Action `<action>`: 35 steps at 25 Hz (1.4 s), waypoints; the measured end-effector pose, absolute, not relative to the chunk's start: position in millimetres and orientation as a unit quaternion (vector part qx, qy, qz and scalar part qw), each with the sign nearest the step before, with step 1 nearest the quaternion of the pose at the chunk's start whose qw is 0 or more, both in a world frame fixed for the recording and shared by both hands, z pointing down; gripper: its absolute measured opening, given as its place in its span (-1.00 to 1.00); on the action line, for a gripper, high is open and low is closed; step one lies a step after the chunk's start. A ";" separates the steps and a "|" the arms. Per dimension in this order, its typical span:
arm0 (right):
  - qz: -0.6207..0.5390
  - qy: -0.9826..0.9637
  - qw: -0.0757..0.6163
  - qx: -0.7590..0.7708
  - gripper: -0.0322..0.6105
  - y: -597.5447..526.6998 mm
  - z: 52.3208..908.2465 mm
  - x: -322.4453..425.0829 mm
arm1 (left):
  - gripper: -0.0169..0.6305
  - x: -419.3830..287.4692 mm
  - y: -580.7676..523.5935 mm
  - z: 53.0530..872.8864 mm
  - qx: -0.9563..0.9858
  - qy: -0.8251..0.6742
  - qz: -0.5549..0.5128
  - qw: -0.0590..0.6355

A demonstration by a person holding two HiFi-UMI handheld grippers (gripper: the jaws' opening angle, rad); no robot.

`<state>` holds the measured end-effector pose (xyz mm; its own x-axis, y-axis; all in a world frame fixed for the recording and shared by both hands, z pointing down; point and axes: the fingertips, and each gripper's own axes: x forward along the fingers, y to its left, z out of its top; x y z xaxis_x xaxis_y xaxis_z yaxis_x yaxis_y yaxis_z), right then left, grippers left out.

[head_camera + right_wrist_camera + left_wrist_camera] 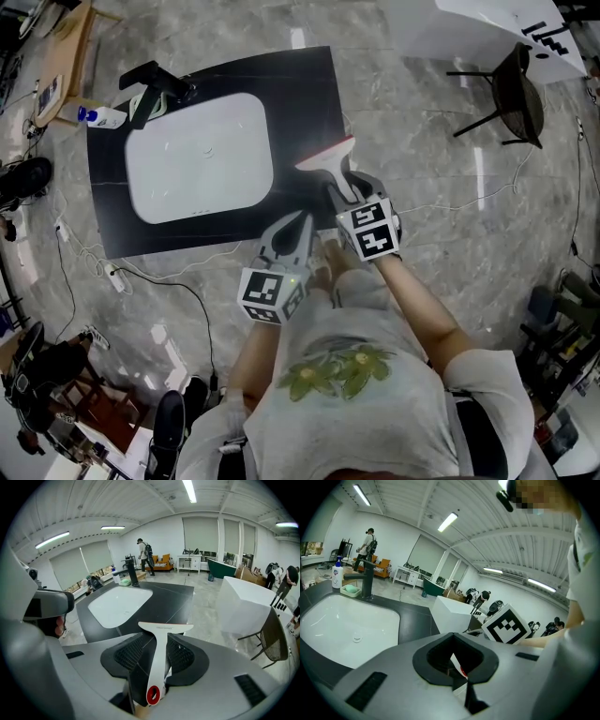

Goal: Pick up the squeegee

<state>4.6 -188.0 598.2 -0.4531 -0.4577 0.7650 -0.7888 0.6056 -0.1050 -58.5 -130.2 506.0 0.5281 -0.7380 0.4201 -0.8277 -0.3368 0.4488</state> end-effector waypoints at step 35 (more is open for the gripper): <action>0.236 -0.775 0.416 0.413 -0.49 -207.0 652.5 7.5 | -0.92 -72.2 -131.7 531.1 0.804 -0.479 0.088 0.341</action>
<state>7.5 -207.0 652.5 -0.3125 -0.4445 0.8395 -0.8366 0.5475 -0.0215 -72.2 -131.7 531.1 0.5252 -0.7100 0.4691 -0.8305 -0.3076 0.4643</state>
